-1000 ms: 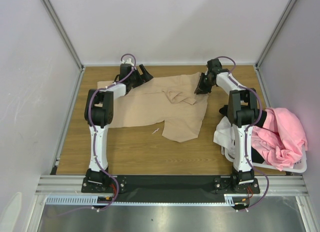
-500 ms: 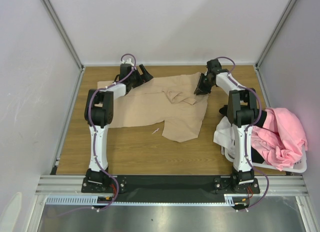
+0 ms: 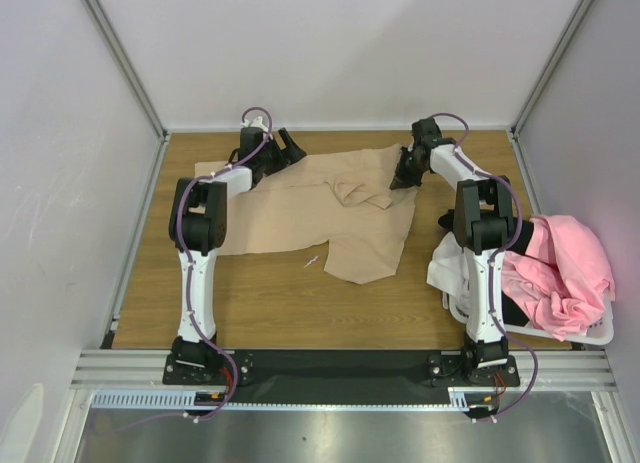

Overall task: Fold and stack the t-shirts
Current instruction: Fold the tshirt

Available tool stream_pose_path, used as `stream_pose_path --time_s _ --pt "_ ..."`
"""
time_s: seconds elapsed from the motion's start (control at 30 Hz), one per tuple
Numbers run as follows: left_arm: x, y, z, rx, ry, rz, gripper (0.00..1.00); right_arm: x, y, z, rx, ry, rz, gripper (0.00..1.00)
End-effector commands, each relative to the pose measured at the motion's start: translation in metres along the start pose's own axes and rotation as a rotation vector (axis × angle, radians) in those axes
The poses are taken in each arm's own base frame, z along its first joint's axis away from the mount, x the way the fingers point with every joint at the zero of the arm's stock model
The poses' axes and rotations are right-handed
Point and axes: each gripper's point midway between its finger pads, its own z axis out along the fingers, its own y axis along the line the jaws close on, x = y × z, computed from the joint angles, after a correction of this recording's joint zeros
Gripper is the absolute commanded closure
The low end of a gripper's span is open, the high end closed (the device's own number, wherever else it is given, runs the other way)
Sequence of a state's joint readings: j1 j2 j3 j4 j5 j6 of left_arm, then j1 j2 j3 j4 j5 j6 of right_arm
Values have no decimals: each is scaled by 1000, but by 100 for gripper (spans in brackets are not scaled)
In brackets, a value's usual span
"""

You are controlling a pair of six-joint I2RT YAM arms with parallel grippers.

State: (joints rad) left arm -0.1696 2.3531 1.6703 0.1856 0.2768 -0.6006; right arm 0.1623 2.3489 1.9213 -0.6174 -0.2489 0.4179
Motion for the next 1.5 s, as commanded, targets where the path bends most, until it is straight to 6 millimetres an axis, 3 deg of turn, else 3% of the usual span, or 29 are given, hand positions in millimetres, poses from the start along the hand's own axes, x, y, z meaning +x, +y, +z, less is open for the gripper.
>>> stream_pose_path --time_s 0.0,0.53,0.67,0.83,0.87,1.03,1.1,1.23,1.37,1.4,1.47 --pt "-14 0 -7 -11 -11 20 5 -26 9 -22 4 -82 -27 100" --pt "-14 1 -6 -13 -11 23 5 -25 -14 -31 72 -82 -13 100" --pt "-13 0 -6 -7 -9 24 5 -26 -1 -36 24 -72 -21 100" --pt "-15 -6 -7 16 -6 42 5 -47 40 -62 -77 -143 -118 70" --pt "-17 -8 -8 22 -7 57 5 -50 51 -64 -102 -163 -147 68" --pt "-43 -49 -24 87 -54 210 5 -49 74 -61 -166 -174 -183 63" --pt "-60 -71 -40 125 -92 259 5 -49 73 -60 -172 -170 -159 63" --pt "-63 -117 -62 199 -105 415 5 -62 63 -62 -177 -195 -93 64" --pt "-39 -149 -75 239 -69 494 5 -77 54 -65 -184 -227 -56 64" --pt "-24 -158 -75 236 -53 515 5 -79 52 -65 -185 -231 -50 64" --pt "-6 -161 -76 210 -32 550 5 -87 47 -69 -181 -242 -35 64"
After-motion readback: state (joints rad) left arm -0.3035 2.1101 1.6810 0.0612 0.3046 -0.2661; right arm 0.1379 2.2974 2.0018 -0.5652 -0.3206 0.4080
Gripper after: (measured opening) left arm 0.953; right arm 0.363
